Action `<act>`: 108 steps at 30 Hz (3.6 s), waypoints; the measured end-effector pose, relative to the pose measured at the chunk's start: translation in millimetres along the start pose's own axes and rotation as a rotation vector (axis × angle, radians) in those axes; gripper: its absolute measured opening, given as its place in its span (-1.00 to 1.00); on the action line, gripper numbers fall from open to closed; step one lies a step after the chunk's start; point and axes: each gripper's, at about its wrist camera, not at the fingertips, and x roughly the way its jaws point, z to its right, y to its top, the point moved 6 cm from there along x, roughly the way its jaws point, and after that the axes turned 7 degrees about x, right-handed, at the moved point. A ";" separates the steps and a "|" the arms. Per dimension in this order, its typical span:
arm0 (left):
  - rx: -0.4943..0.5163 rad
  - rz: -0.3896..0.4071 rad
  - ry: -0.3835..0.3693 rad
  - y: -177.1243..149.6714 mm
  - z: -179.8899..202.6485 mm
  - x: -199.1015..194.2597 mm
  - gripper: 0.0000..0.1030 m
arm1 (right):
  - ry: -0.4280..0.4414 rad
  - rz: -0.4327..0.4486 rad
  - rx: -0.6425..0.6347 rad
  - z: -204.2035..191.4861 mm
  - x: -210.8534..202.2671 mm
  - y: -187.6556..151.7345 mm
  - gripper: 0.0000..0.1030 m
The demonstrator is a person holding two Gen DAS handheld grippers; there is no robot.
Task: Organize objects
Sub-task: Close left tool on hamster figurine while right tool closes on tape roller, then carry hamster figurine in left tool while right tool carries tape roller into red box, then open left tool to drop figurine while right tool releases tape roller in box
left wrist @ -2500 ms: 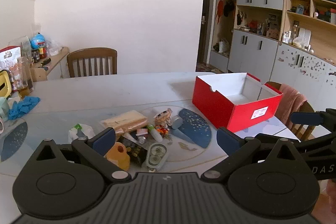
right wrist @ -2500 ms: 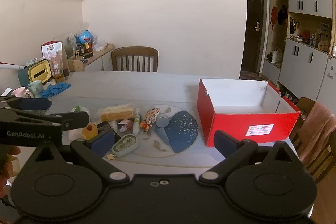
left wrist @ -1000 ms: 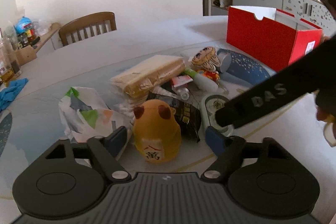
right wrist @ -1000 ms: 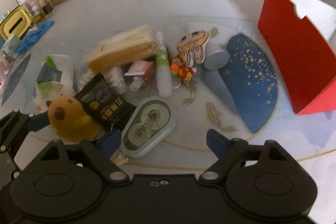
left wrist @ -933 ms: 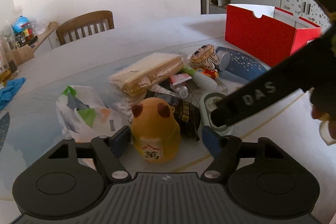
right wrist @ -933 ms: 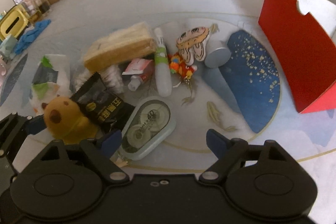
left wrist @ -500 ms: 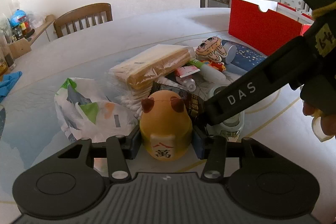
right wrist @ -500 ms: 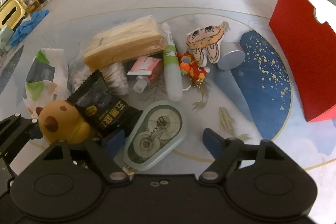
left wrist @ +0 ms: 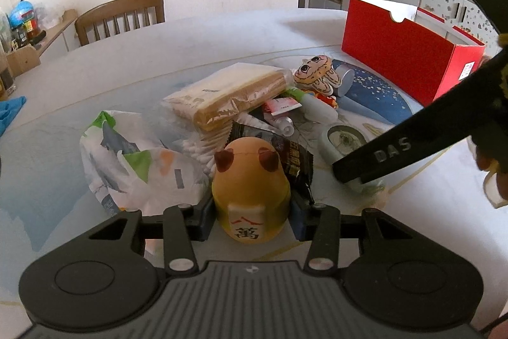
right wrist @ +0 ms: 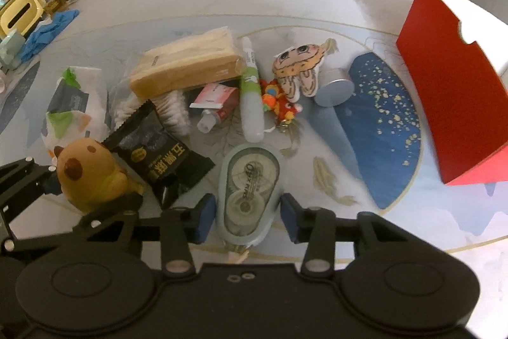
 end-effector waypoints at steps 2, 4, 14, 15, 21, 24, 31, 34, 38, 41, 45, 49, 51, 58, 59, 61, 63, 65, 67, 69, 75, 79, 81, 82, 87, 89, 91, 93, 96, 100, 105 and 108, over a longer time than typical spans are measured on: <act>-0.013 -0.003 -0.012 0.7 0.3 -4.0 -0.14 | 0.011 0.006 -0.012 3.3 -5.5 -2.2 -0.17; -0.024 -0.008 -0.021 2.2 1.2 -8.0 -0.15 | 0.025 0.023 -0.025 6.3 -13.6 -4.3 -0.18; 0.023 -0.004 -0.005 24.6 33.3 -36.5 -0.15 | 0.116 0.124 -0.113 33.1 -56.4 -0.2 -0.22; 0.034 0.000 -0.007 29.5 38.7 -39.4 -0.15 | 0.125 0.132 -0.114 37.7 -60.4 0.5 -0.22; 0.056 -0.004 -0.026 59.7 67.3 -45.0 -0.15 | 0.162 0.206 -0.110 72.6 -93.2 11.0 -0.22; 0.065 -0.009 -0.045 77.8 82.3 -46.1 -0.15 | 0.169 0.251 -0.103 94.9 -111.3 21.6 -0.22; 0.098 -0.013 -0.090 126.3 116.0 -37.2 -0.15 | 0.174 0.340 -0.080 141.3 -143.0 45.6 -0.22; 0.115 -0.010 -0.115 147.7 129.6 -33.2 -0.15 | 0.153 0.382 -0.068 160.6 -151.9 55.5 -0.22; 0.139 -0.013 -0.142 175.5 148.0 -23.3 -0.15 | 0.113 0.413 -0.035 190.6 -155.4 68.7 -0.22; 0.174 -0.013 -0.153 195.2 163.1 -13.3 -0.15 | 0.080 0.425 0.003 214.5 -151.5 77.9 -0.22; 0.226 -0.015 -0.170 218.6 183.4 3.5 -0.15 | 0.034 0.429 0.049 243.1 -140.5 86.8 -0.22; 0.233 -0.055 -0.198 237.7 200.8 31.0 -0.15 | -0.004 0.418 0.065 266.3 -125.8 90.2 -0.22; 0.259 -0.071 -0.199 246.2 209.9 44.5 -0.15 | -0.031 0.411 0.066 277.9 -118.1 90.7 -0.22; 0.337 -0.123 -0.200 274.1 238.2 90.4 -0.15 | -0.094 0.356 0.095 313.1 -83.3 95.7 -0.22; 0.346 -0.137 -0.199 276.0 241.7 97.8 -0.15 | -0.103 0.346 0.092 316.1 -78.2 95.5 -0.22; 0.367 -0.170 -0.204 279.3 251.6 115.7 -0.15 | -0.114 0.328 0.097 322.2 -68.5 95.0 -0.22; 0.387 -0.205 -0.210 278.0 258.6 131.4 -0.15 | -0.113 0.314 0.115 328.1 -60.5 95.1 -0.22; 0.396 -0.245 -0.212 275.8 264.6 148.0 -0.15 | -0.116 0.307 0.139 334.6 -52.4 97.2 -0.22; 0.392 -0.281 -0.216 273.8 268.0 163.3 -0.15 | -0.117 0.293 0.169 341.7 -43.4 98.8 -0.22; 0.390 -0.314 -0.226 272.1 270.9 174.5 -0.15 | -0.115 0.279 0.195 347.2 -36.4 99.8 -0.22; 0.443 -0.376 -0.236 266.5 276.7 198.5 -0.15 | -0.120 0.259 0.194 353.2 -27.4 93.8 -0.22; 0.450 -0.407 -0.235 262.7 274.8 208.7 -0.15 | -0.127 0.225 0.135 348.8 -29.0 88.8 -0.22; 0.447 -0.421 -0.239 261.9 273.9 212.7 -0.15 | -0.123 0.192 0.102 346.0 -29.5 84.0 -0.22; 0.442 -0.432 -0.241 261.5 273.7 214.4 -0.15 | -0.116 0.172 0.092 345.0 -27.7 81.9 -0.22; 0.446 -0.467 -0.242 260.2 275.8 219.2 -0.13 | -0.126 0.132 0.050 338.7 -21.1 75.2 -0.22; 0.444 -0.480 -0.241 265.0 276.4 222.8 -0.12 | -0.125 0.122 0.049 340.1 -19.5 76.5 -0.21; 0.450 -0.484 -0.237 266.3 278.4 223.8 -0.11 | -0.129 0.120 0.045 340.2 -18.8 75.9 -0.21; 0.451 -0.482 -0.236 267.2 279.2 224.9 -0.10 | -0.128 0.120 0.048 341.3 -20.2 75.6 -0.16; 0.442 -0.473 -0.229 269.5 279.3 225.3 0.04 | -0.124 0.131 0.052 344.7 -25.9 77.7 -0.01; 0.435 -0.446 -0.237 269.4 277.7 218.2 0.16 | -0.102 0.161 0.064 346.6 -37.1 80.7 0.10; 0.395 -0.389 -0.242 277.4 271.8 201.4 0.16 | -0.092 0.207 0.042 338.7 -57.6 81.7 0.10; 0.367 -0.342 -0.256 282.4 267.8 187.1 0.16 | -0.075 0.231 0.036 334.0 -70.6 81.4 0.11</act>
